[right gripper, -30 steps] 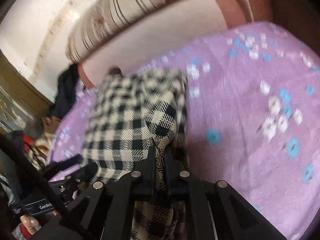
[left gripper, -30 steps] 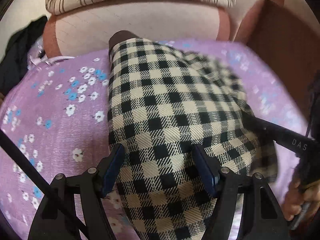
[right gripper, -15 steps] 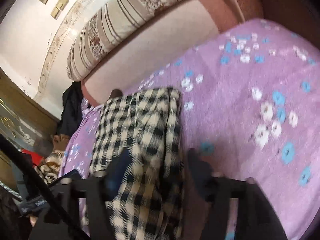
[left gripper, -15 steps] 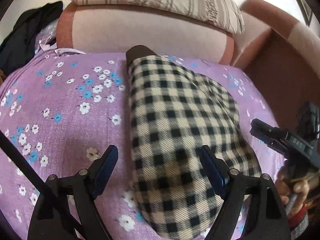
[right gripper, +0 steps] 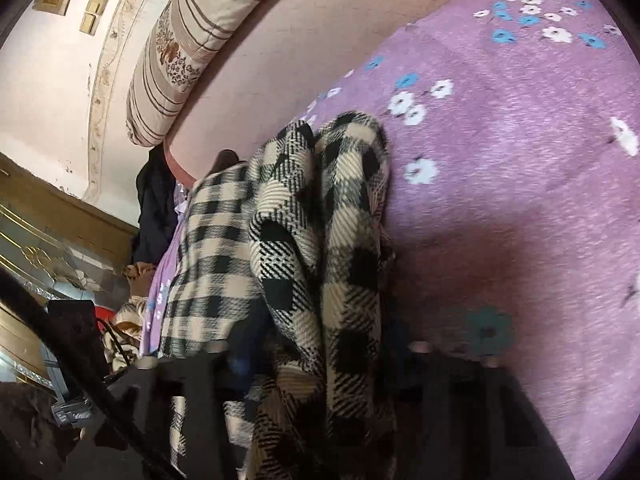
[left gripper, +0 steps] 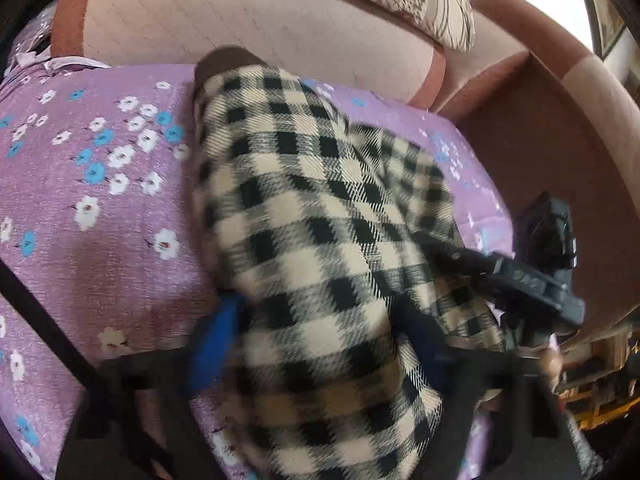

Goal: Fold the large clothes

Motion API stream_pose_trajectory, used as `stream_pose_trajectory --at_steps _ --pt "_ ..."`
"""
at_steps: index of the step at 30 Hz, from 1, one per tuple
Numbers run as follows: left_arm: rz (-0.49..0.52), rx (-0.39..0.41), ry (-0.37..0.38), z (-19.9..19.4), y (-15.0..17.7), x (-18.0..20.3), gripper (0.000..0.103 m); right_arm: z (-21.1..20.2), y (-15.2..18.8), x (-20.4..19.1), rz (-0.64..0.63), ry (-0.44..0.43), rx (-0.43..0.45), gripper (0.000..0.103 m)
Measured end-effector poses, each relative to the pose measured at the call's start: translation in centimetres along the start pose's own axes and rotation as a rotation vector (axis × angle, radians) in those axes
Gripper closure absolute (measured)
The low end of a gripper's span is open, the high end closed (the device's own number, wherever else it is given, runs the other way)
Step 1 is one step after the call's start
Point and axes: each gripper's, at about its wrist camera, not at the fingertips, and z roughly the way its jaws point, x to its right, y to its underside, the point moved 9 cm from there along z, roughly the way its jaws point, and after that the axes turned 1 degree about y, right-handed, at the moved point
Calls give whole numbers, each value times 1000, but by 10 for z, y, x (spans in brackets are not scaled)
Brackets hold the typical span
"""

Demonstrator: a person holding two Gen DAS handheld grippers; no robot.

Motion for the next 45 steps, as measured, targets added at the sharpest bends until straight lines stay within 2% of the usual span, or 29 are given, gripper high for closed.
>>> stream_pose_trajectory --at_steps 2,4,7,9,11,13,14,17,18,20,24,26,27,29,31,32,34,37,39,41,42,45 --pt "33 26 -25 -15 -10 2 67 -4 -3 -15 -26 -13 19 68" --pt "74 63 -77 -32 -24 3 76 -8 -7 -30 -60 -25 39 68" --pt "95 95 -113 -42 -36 1 76 -9 -7 -37 -121 34 67 67" --pt "98 84 -166 -37 -35 -8 72 -5 -6 -26 -139 135 72 59" --pt "78 63 -186 -31 -24 -13 69 -6 -7 -20 -138 187 78 51" --pt "56 78 -157 -35 -9 -8 67 -18 -11 -19 -132 205 105 50" --pt "50 88 -142 -40 -3 -6 64 -30 -14 -20 -141 225 135 50" --pt "40 112 -93 -48 24 6 62 -59 -17 -34 -196 289 216 51" --pt "48 104 -110 -46 34 8 62 -67 -13 -40 -208 286 224 54" --pt "60 87 -168 -37 47 6 62 -72 3 -54 -232 249 190 77" --pt "75 76 -251 -24 67 1 58 -62 49 -68 -304 212 59 81" --pt "94 82 -275 -24 73 3 54 -57 70 -60 -327 247 12 81" --pt "103 80 -291 -23 75 3 52 -53 79 -50 -333 296 -16 82" --pt "97 75 -304 -21 84 2 42 -49 86 -32 -314 353 -47 91" --pt "80 77 -287 -21 93 -1 40 -49 89 -13 -274 384 -57 101" --pt "66 81 -277 -23 97 -3 39 -53 88 -3 -237 400 -54 102" --pt "10 74 -224 -26 112 -9 38 -62 88 6 -177 395 -46 102" --pt "-56 58 -168 -33 130 -17 37 -76 94 6 -193 431 -37 101" --pt "-47 56 -177 -40 139 -17 37 -84 104 0 -233 462 -31 98" --pt "-37 52 -204 -48 150 -16 37 -94 118 -3 -267 508 -23 84" --pt "-34 52 -215 -53 156 -18 37 -98 123 -7 -277 514 -21 81" --pt "-20 86 -266 -75 172 -20 37 -109 143 -16 -287 503 -18 78"
